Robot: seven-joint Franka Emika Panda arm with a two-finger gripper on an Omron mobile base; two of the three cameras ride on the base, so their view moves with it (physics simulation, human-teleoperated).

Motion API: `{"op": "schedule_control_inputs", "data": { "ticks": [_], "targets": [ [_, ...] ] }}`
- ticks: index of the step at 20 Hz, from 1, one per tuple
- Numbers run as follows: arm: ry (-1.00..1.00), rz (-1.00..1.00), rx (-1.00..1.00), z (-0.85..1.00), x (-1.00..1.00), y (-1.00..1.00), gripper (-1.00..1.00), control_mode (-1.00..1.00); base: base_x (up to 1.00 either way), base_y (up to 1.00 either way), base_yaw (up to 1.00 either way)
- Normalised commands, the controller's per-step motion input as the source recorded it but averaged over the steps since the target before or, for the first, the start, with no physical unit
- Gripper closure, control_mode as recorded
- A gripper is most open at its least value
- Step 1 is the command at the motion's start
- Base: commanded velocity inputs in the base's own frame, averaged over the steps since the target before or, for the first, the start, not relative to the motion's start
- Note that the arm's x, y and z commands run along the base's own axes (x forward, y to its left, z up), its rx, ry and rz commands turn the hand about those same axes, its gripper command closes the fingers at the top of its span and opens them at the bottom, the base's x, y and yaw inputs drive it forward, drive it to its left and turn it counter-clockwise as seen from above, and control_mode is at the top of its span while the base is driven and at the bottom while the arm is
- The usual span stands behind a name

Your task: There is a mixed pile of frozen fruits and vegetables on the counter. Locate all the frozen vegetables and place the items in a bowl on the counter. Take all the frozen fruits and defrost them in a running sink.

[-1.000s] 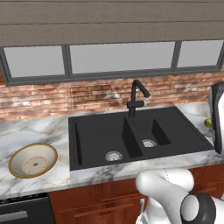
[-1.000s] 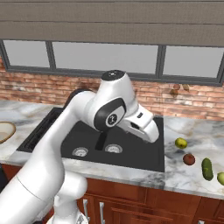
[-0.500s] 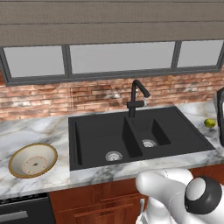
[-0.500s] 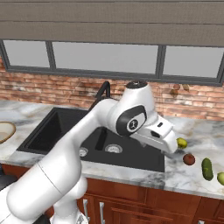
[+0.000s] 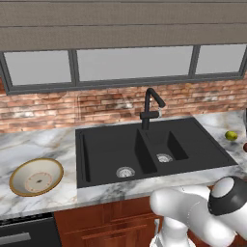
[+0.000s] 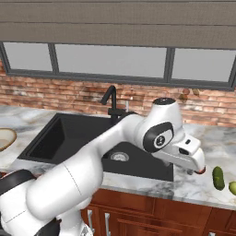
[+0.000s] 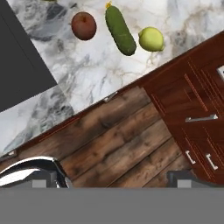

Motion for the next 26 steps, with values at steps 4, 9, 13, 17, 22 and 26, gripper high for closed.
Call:
{"op": "schedule_control_inputs", "data": {
  "ticks": [4,9,13,17,22,26],
  "targets": [
    [0.04,0.15,0.0,-0.39,0.0,-0.53,-1.0,-1.0,0.0,0.0,0.0],
    [0.11,0.21,-0.01,-0.41,0.18,-0.38,-1.0,-1.0,0.0,0.0,0.0],
    [0.11,0.21,-0.01,-0.3,0.28,-0.33,-1.0,-1.0,0.0,0.0,0.0],
    [0.06,0.17,0.0,-0.14,0.27,-0.3,-1.0,-1.0,0.0,0.0,0.0],
    [0.04,0.11,0.0,0.0,0.16,-0.35,-1.0,-1.0,0.0,0.0,0.0],
    [0.07,0.0,0.04,-0.04,0.03,-0.16,-1.0,-1.0,0.0,0.0,0.0]
  ]
}}
